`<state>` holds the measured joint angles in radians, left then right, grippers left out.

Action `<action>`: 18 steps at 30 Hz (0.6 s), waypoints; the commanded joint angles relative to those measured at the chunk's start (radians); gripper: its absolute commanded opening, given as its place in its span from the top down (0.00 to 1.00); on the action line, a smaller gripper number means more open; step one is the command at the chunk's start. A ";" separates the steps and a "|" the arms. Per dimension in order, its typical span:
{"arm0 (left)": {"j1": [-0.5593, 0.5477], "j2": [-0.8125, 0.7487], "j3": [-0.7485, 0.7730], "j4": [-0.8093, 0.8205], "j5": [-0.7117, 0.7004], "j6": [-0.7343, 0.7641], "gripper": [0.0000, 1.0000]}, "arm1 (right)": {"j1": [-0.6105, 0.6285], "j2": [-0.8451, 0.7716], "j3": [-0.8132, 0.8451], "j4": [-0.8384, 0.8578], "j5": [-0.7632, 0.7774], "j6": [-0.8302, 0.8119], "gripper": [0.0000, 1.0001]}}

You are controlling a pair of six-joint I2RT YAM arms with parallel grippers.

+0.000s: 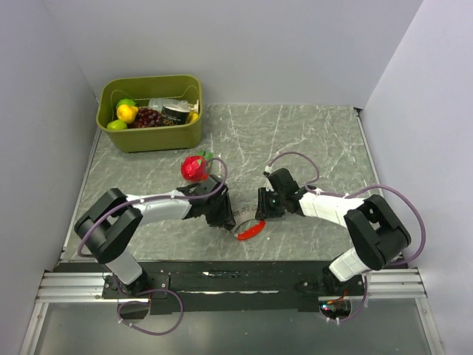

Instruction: Put the keys on the keyring

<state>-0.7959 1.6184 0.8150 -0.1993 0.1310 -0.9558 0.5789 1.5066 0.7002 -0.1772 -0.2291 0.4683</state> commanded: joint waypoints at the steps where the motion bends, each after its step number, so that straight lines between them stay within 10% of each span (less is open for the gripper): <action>1: -0.006 0.112 0.099 -0.063 -0.059 0.040 0.55 | 0.022 -0.009 -0.050 0.022 -0.056 0.046 0.60; 18: 0.000 0.166 0.523 -0.351 -0.424 0.250 0.30 | 0.019 -0.284 0.013 -0.146 0.046 0.069 0.44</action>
<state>-0.7910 1.8690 1.2839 -0.4892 -0.1852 -0.7769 0.6064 1.2892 0.6441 -0.2646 -0.2493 0.5388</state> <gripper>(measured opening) 0.645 0.514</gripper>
